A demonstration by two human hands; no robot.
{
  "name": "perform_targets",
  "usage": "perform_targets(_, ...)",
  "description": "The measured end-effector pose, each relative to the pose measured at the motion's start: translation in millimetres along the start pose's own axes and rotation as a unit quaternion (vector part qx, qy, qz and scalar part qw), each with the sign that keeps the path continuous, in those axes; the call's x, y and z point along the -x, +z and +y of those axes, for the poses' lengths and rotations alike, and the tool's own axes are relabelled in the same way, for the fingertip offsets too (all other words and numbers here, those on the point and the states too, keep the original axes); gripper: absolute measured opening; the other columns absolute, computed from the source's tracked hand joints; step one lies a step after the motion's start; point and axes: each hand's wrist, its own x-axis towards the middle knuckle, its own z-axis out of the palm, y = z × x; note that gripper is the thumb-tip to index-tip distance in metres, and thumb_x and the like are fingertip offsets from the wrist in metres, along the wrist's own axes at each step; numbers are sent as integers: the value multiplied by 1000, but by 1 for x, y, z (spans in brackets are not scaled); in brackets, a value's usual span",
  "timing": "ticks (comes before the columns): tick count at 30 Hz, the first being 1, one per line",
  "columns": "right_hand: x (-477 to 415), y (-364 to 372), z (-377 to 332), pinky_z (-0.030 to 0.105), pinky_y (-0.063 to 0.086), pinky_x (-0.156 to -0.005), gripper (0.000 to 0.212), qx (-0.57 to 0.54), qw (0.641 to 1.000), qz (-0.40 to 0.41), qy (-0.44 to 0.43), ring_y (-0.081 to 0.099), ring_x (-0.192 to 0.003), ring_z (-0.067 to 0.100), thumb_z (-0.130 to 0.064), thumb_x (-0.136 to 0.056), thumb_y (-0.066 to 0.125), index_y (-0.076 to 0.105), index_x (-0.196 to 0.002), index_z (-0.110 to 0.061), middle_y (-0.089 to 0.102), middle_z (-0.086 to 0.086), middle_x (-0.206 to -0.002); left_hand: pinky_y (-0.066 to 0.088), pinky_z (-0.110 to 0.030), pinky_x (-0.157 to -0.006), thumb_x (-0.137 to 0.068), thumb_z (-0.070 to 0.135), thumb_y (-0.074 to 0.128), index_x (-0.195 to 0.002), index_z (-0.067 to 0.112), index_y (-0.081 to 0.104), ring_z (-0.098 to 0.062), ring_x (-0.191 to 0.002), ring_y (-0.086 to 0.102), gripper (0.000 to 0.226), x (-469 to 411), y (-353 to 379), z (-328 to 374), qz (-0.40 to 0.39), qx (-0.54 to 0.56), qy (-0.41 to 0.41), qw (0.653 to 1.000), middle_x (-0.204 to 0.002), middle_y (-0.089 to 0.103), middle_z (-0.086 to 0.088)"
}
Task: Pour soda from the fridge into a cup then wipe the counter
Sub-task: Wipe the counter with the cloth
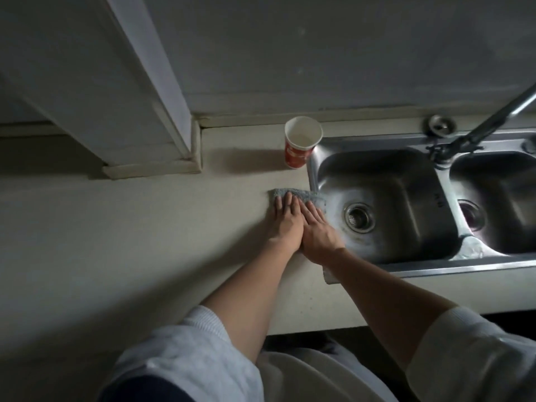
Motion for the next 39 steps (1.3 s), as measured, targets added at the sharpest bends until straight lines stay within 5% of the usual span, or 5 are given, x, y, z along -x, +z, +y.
perform_targets(7,11,21,19,44,13,-121,84,13,999,-21,36,-5,-150,28,-43,-93,42,-6,-155,-13,-4,9,-164,-3,-47,-123,-105,14,27,-156,5,-4,-37,-150,-12,59,4,9,21,-3,-38,49,998,-165,-8,-12)
perform_targets(13,13,5,-14,36,-1,-123,78,-38,999,26,-16,-9,-149,22,-36,-98,46,-2,-156,-14,-6,3,-162,-11,-36,-119,-105,7,24,-155,4,-7,-30,-150,-14,59,19,-1,-4,21,-14,28,999,-164,-10,-11)
perform_targets(17,-8,7,-68,28,-9,-118,78,-77,994,37,-72,-10,-148,18,-34,-98,51,1,-156,-17,-3,1,-162,-9,-35,-120,-104,3,20,-155,4,-5,-29,-151,-14,58,32,-8,-66,63,9,-7,998,-165,-9,-10)
perform_targets(31,-131,35,-333,33,3,-123,78,-83,972,-19,-217,4,-151,23,-31,-95,55,9,-156,-14,8,6,-163,-4,-34,-121,-104,6,25,-156,3,5,-26,-152,-3,55,83,-71,-353,154,27,-161,975,-165,2,-9)
perform_targets(39,-182,22,-373,29,7,-122,85,-84,968,-25,-233,9,-150,22,-24,-88,67,16,-155,-11,15,7,-162,-6,-25,-118,-103,6,33,-156,3,4,-26,-152,-2,60,54,-100,-409,151,41,-157,975,-165,1,-14)
